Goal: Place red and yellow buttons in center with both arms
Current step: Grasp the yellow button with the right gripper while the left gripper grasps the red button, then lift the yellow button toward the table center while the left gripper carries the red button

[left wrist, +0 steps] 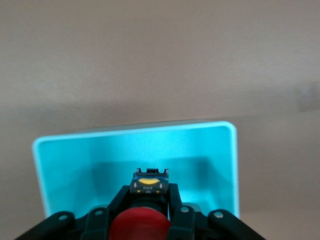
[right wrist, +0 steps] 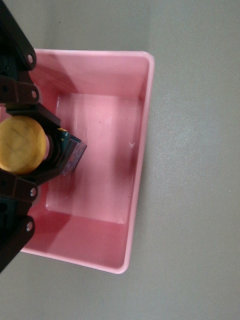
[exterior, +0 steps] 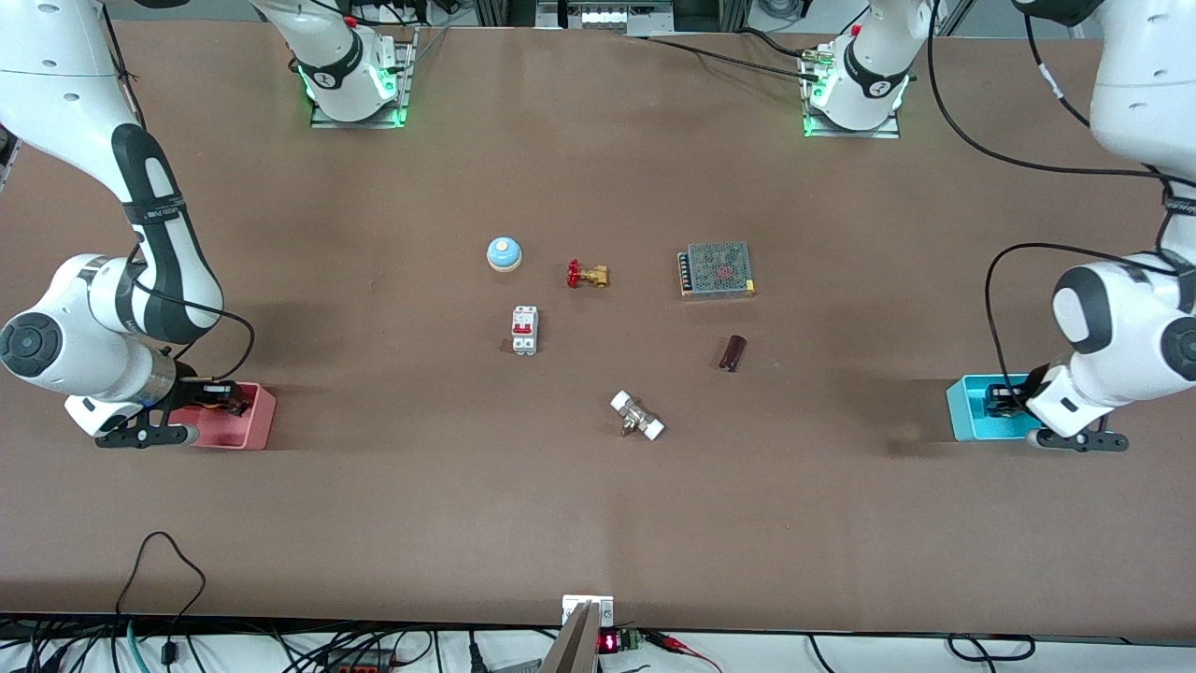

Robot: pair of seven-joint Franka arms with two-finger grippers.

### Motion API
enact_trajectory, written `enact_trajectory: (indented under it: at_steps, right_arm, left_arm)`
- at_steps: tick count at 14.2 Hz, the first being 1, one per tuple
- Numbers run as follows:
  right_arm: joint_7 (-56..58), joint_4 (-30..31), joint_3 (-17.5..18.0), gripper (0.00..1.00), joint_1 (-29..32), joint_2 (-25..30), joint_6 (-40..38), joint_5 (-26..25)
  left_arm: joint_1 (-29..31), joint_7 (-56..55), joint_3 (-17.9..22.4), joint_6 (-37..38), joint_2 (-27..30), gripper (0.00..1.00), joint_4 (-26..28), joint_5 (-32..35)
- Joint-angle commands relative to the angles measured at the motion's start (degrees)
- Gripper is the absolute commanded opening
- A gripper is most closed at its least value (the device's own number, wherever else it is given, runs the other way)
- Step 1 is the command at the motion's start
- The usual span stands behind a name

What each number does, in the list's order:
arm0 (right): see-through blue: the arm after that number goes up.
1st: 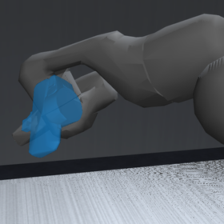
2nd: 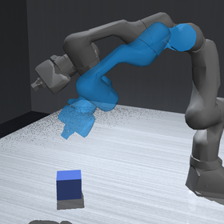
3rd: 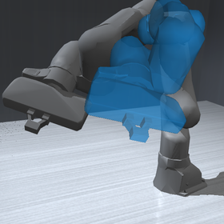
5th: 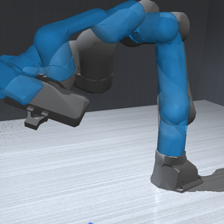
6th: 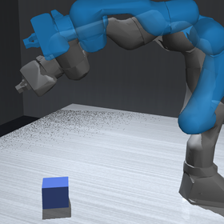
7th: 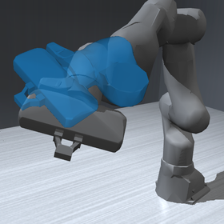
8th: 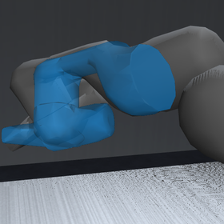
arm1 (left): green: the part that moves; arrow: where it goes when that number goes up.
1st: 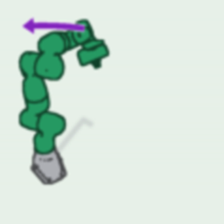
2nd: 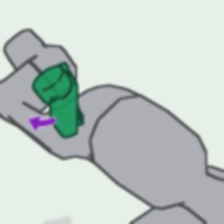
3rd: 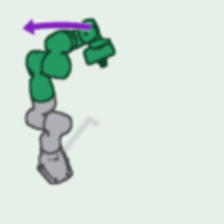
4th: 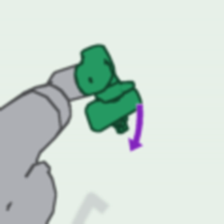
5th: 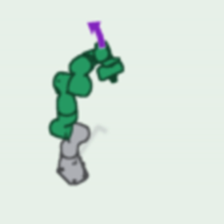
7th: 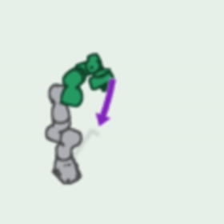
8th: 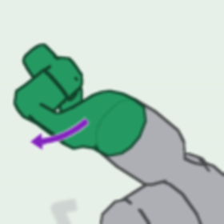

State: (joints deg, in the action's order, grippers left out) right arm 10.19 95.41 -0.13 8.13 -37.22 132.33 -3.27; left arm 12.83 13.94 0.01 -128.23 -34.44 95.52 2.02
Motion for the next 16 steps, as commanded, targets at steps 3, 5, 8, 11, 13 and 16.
enact_trajectory:
  at_steps: [3,5,8,11,13,16]
  right_arm:
    - [6.9,-0.8,0.5,0.32,0.8,3.8,-2.4,-0.2]
    - [7.5,-1.2,0.5,0.32,0.8,7.6,-8.3,-0.1]
    - [5.7,-1.7,1.6,0.32,-0.9,13.3,-16.8,1.9]
    - [-3.4,-1.6,5.0,0.32,-3.6,15.5,-21.8,3.1]
    - [-10.8,-1.4,8.0,0.32,-5.4,15.7,-21.8,3.0]
    - [-18.8,-0.8,8.5,0.32,-10.3,14.7,-20.9,2.4]
  left_arm:
    - [-2.5,-0.6,-0.3,17.4,4.5,0.3,-7.8,0.6]
    - [-5.4,-4.9,-0.4,20.2,5.1,0.3,-7.8,0.5]
    - [-10.3,-15.2,-0.8,22.2,4.8,0.3,-6.6,0.4]
    - [-16.1,-24.9,-1.1,21.8,4.5,0.3,-3.0,-0.3]
    - [-19.4,-28.6,-1.2,20.5,4.6,0.3,-0.4,-0.3]
    - [-19.6,-29.9,-3.9,15.2,5.0,0.3,3.7,-0.3]
